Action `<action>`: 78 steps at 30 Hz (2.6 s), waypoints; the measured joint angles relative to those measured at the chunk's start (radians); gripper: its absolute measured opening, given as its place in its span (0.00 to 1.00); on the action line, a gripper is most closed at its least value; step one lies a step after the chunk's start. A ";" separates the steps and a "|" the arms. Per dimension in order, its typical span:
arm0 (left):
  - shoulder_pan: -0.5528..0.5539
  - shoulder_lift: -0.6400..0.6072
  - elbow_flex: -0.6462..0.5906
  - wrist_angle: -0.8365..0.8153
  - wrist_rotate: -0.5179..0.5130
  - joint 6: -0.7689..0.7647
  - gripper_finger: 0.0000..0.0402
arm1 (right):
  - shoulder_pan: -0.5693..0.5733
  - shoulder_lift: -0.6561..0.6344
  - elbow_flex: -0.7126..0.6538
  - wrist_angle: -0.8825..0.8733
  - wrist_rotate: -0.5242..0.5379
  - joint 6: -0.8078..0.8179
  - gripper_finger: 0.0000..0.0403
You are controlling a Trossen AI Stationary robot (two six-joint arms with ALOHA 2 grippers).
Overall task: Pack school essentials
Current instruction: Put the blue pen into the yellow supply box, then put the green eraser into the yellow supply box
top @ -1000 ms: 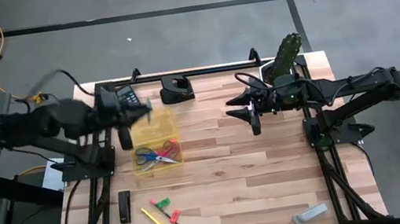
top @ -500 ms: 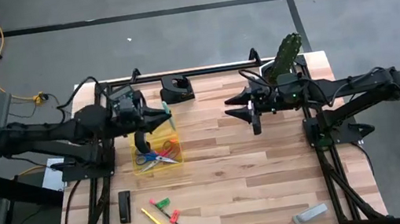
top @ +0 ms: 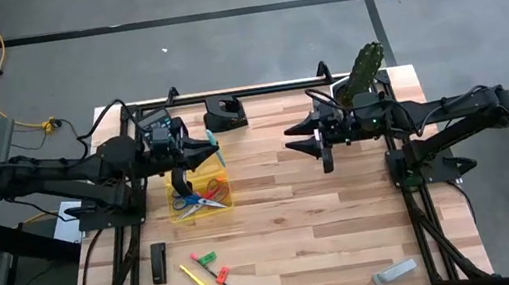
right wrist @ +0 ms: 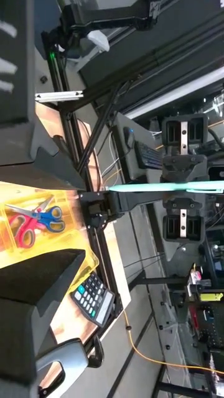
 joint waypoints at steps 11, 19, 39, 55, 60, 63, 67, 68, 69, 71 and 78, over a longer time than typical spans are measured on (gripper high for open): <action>0.000 0.000 0.000 -0.002 -0.002 0.018 0.04 | 0.000 0.000 0.000 0.000 0.000 -0.001 0.39; 0.000 0.028 0.108 -0.490 -0.106 -0.037 0.04 | 0.000 0.000 0.000 0.000 0.000 0.000 0.39; 0.068 0.388 0.022 -1.135 0.121 0.137 0.04 | 0.000 0.000 0.000 -0.002 0.008 0.010 0.39; 0.061 0.432 -0.060 -0.970 0.044 0.175 0.04 | -0.001 0.000 0.000 -0.006 0.032 0.016 0.39; 0.061 0.476 -0.060 -0.975 0.042 0.181 0.08 | -0.001 0.000 0.000 -0.008 0.032 0.019 0.39; 0.061 0.498 -0.060 -0.990 0.041 0.179 0.14 | -0.001 0.000 0.000 -0.009 0.032 0.019 0.39; 0.061 0.506 -0.057 -0.998 0.041 0.151 0.25 | -0.001 0.000 0.000 -0.009 0.032 0.019 0.39; 0.061 0.506 -0.052 -0.999 0.041 0.148 0.28 | -0.001 0.000 0.000 -0.009 0.032 0.019 0.39; 0.061 0.500 -0.046 -1.000 0.041 0.147 0.31 | -0.001 0.000 0.000 -0.009 0.032 0.019 0.39; 0.061 0.488 -0.025 -1.009 0.041 0.139 0.37 | -0.001 0.000 0.000 -0.009 0.032 0.019 0.39; 0.061 0.419 0.096 -1.106 0.046 0.124 0.50 | -0.001 0.000 0.000 -0.010 0.032 0.019 0.39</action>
